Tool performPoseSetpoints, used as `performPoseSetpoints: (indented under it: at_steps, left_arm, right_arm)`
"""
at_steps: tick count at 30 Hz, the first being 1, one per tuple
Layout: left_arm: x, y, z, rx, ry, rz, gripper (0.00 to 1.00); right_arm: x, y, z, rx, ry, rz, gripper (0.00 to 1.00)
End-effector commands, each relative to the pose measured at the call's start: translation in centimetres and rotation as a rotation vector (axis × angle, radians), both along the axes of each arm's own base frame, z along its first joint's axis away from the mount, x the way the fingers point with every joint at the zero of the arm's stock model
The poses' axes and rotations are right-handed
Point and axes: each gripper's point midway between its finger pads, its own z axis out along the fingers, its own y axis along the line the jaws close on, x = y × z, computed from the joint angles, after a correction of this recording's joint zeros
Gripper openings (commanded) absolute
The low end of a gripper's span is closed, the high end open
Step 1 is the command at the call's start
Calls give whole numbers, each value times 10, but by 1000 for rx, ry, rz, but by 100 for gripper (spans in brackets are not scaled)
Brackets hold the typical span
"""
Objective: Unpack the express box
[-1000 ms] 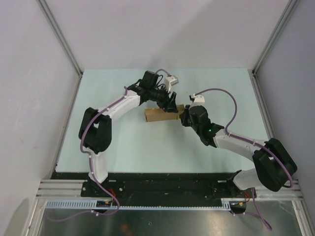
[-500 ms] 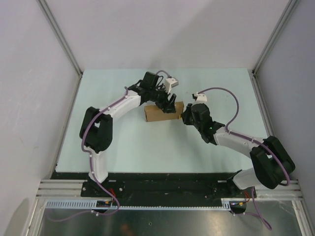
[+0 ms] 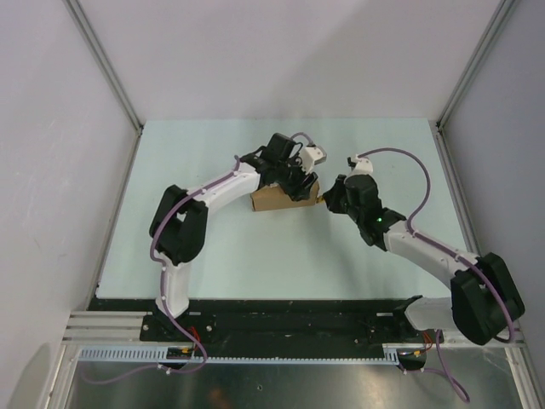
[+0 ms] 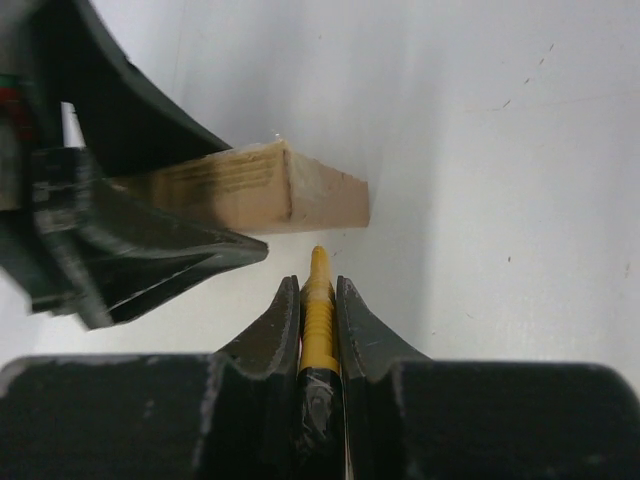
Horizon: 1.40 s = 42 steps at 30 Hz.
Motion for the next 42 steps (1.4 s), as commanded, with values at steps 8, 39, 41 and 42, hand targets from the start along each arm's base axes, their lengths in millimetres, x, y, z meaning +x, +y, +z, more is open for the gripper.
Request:
performPoseSetpoints:
  at_steps: [8,39,41,42]
  left_arm:
    - [19,-12,4,20,-84,-19,45]
    - [-35,-22,19,69,-283,-277,27]
    - [-30,-25,16,77,-296,-285,27]
    - [-28,-26,15,81,-306,-286,27]
  right_arm:
    - [7,-19,51,105,-73,19,0]
    - [-3,-43,89,43,-184,83,0]
    - [-7,-47,91,53,-188,74,0]
    - [-10,-50,94,61,-198,71,0]
